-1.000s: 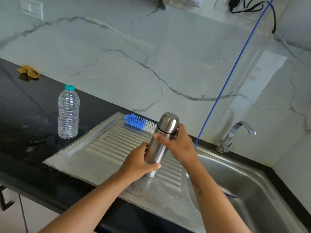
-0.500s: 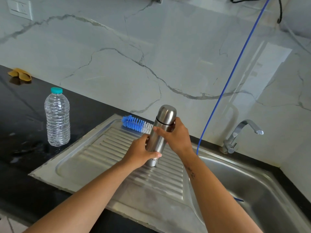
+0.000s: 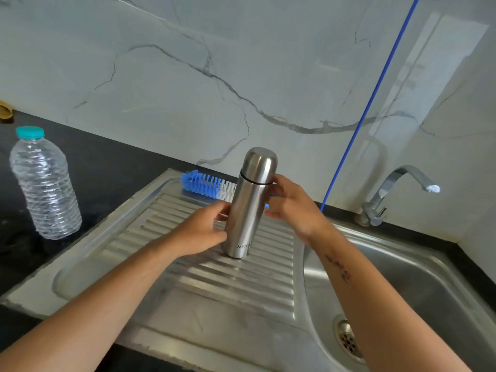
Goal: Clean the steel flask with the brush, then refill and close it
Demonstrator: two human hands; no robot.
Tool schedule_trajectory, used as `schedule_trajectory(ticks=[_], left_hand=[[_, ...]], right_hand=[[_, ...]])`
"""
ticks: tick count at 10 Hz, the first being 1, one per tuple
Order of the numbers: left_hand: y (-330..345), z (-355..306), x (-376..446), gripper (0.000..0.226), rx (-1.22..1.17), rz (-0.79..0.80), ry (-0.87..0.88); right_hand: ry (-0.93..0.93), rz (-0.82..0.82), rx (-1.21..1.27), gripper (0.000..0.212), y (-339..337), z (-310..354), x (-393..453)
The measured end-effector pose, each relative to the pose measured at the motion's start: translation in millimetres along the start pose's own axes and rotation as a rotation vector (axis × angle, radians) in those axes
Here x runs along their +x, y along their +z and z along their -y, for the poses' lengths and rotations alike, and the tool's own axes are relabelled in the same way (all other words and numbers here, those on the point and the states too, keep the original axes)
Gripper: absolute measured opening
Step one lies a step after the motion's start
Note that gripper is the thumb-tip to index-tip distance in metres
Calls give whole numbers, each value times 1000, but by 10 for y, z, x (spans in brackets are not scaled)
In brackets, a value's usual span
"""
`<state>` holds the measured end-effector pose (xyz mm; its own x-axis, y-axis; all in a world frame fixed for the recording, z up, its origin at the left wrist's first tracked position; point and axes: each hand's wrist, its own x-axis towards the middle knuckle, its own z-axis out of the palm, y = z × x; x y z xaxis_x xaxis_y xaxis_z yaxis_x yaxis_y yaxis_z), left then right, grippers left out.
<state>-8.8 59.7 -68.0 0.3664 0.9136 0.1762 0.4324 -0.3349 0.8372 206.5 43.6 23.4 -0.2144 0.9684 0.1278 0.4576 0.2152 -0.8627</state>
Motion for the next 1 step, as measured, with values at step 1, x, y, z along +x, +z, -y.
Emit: schedule_trajectory(ticks=[1], left_hand=[[-176,-10,117,48,45,-106,-5]], right_hand=[[7,-69,-97,56,-110,-2,90]])
